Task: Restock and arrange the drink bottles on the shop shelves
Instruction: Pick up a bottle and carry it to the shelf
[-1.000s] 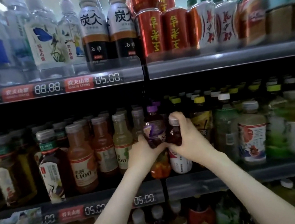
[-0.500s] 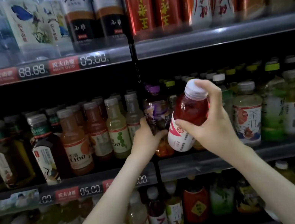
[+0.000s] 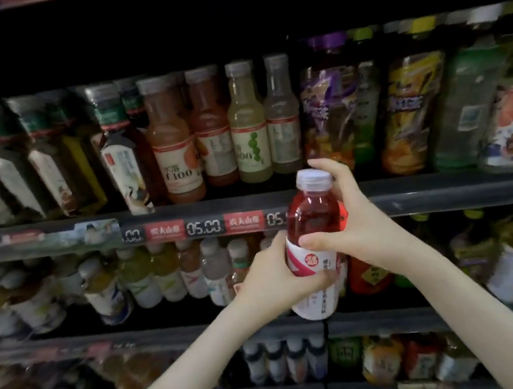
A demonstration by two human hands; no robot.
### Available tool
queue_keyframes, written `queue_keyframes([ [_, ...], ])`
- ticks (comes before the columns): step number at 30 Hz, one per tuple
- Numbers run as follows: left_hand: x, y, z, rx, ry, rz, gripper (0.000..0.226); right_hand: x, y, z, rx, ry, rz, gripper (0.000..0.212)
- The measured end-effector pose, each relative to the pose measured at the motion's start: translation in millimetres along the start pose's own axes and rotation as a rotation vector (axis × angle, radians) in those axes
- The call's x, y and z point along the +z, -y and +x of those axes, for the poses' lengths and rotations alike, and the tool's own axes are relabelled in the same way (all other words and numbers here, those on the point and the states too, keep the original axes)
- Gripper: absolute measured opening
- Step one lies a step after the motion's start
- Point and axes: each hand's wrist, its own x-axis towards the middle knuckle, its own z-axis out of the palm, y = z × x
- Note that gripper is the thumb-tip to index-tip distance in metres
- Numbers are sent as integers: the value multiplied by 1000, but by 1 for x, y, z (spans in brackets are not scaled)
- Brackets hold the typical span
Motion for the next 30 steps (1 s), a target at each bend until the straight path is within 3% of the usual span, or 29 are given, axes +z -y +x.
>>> queue_keyframes([
  [6, -44, 63, -47, -146, -99, 27, 60, 77, -18, 23, 150, 65, 234, 44],
  [10, -103, 101, -76, -198, -156, -2, 58, 162, -16, 40, 182, 180, 173, 69],
  [13, -151, 132, -97, -223, -134, 9, 59, 226, -7, 53, 228, 140, 110, 76],
  [22, -265, 213, -134, -208, 46, 95, 61, 369, 3, 71, 391, -40, 9, 62],
  [30, -262, 243, -142, -228, 222, 169, 73, 371, -6, 70, 467, -189, 132, 49],
])
